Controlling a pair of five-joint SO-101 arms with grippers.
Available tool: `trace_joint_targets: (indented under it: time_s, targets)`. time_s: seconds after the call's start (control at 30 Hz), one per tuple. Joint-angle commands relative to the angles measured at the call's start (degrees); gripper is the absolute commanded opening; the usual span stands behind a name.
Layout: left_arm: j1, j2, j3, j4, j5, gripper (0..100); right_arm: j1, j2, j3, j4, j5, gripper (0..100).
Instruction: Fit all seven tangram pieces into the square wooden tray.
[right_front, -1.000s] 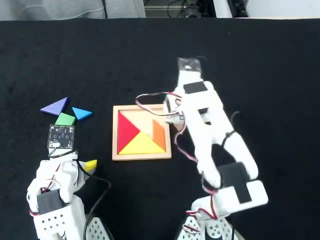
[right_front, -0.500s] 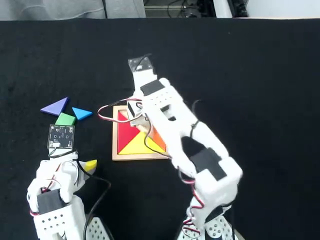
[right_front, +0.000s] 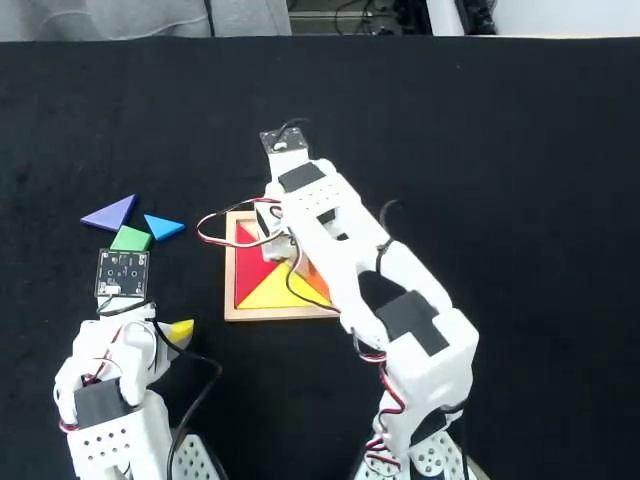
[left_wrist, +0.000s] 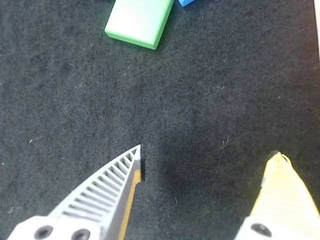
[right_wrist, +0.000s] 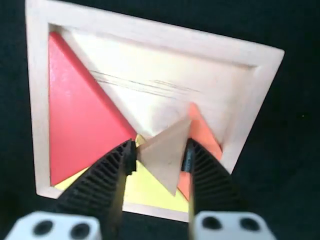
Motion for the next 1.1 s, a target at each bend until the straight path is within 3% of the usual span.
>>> trace_joint_targets:
  time_s: [0.0, 0.33, 0.5, 0.67, 1.07]
  targets:
    - [-0.5, -0.3, 0.0, -0.4, -0.4, 37, 0.3, -0.5, -3.9, 0.6, -1.8, 24.3]
    - [-0.5, -0.3, 0.0, -0.4, -0.4, 37, 0.5, -2.4, -5.5, 1.2, -1.4, 23.3]
    - [-0.5, -0.3, 0.0, -0.4, -0.4, 37, 0.2, -4.0, -5.9, -3.9, 6.6, 1.3]
    - [-0.5, -0.3, 0.0, -0.4, -0.4, 37, 0.4, 1.2, -5.8, -7.1, 6.8, 6.0]
    - [-0.5, -0.3, 0.0, -0.4, -0.4, 37, 0.4, 8.9, -11.5, 1.6, 6.9, 6.0]
